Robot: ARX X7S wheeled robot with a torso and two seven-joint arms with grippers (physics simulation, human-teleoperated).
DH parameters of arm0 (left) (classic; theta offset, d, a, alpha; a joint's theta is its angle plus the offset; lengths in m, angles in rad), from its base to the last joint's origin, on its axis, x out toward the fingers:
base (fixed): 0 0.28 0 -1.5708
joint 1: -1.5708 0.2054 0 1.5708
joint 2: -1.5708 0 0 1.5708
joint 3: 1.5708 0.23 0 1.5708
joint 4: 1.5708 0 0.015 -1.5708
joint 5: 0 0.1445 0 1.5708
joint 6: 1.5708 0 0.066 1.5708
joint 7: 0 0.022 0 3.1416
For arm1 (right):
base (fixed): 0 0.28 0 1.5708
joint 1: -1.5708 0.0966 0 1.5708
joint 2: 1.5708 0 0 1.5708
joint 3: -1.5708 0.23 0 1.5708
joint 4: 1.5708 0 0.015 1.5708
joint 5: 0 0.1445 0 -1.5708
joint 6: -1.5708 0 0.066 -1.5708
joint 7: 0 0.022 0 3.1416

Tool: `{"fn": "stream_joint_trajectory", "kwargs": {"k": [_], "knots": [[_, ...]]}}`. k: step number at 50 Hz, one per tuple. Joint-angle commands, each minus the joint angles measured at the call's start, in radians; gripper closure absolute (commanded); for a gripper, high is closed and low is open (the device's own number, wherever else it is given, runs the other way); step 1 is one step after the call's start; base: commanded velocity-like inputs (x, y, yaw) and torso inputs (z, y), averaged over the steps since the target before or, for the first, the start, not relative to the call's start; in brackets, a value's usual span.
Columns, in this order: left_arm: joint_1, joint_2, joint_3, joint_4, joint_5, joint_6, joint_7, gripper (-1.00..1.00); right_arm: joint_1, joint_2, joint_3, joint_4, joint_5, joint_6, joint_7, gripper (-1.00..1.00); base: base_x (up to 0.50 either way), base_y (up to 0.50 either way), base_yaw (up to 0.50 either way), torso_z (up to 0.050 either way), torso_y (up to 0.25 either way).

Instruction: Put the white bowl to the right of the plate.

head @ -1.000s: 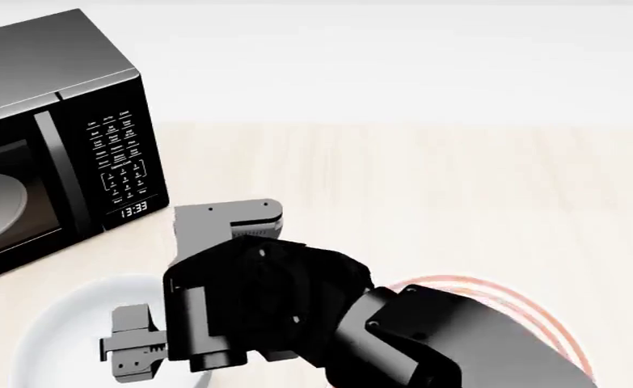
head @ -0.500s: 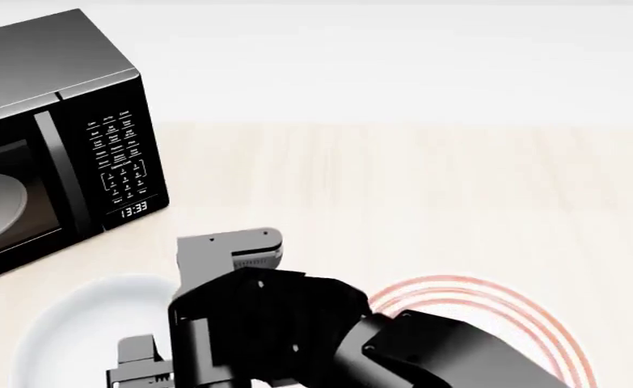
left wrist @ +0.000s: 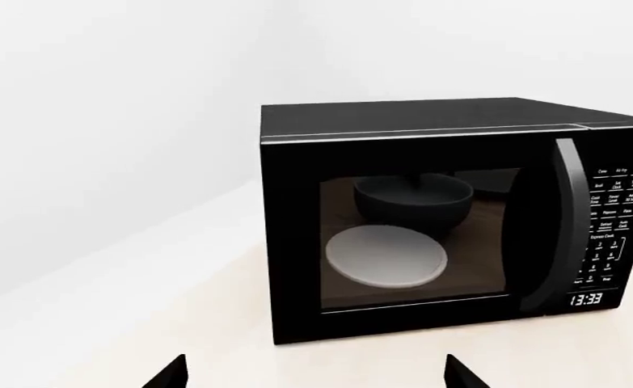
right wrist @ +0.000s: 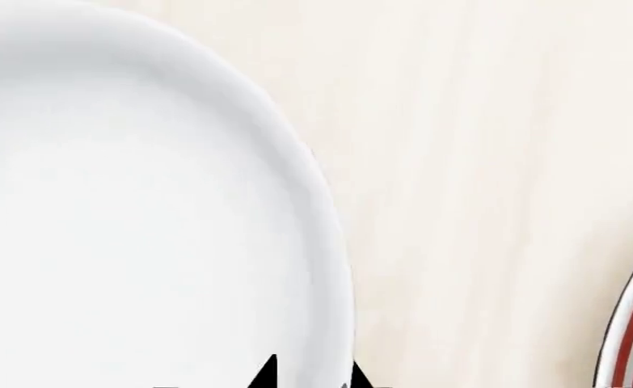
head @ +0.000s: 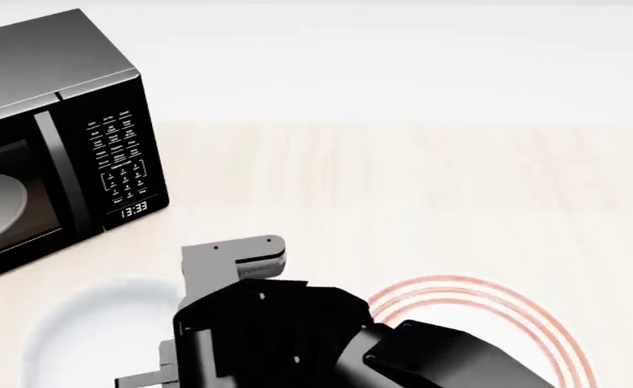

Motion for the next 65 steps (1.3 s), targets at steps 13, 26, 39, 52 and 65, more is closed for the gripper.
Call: {"fn": "stream_joint_trajectory", "kwargs": {"k": [13, 26, 39, 52, 65], "knots": [[0.009, -0.007, 0.001, 0.006, -0.014, 0.004, -0.011, -1.0, 0.009, -0.002, 0.0, -0.039, 0.012, -0.011, 0.041, 1.0, 0.0, 0.0, 0.0, 0.0, 0.0], [0.002, -0.013, 0.005, -0.005, -0.019, 0.002, -0.02, -1.0, 0.104, 0.19, 0.14, -0.485, 0.141, -0.125, 0.347, 1.0, 0.0, 0.0, 0.0, 0.0, 0.0], [-0.003, -0.018, 0.015, -0.016, -0.017, 0.003, -0.031, -1.0, 0.156, 0.303, 0.221, -0.642, 0.216, -0.161, 0.439, 1.0, 0.0, 0.0, 0.0, 0.0, 0.0], [-0.002, -0.022, 0.019, -0.019, -0.022, 0.004, -0.039, -1.0, 0.242, 0.396, 0.27, -0.627, 0.274, -0.131, 0.454, 1.0, 0.0, 0.0, 0.0, 0.0, 0.0], [-0.008, -0.027, 0.032, -0.023, -0.02, -0.002, -0.051, -1.0, 0.299, 0.501, 0.297, -0.534, 0.291, -0.087, 0.418, 1.0, 0.0, 0.0, 0.0, 0.0, 0.001]]}}
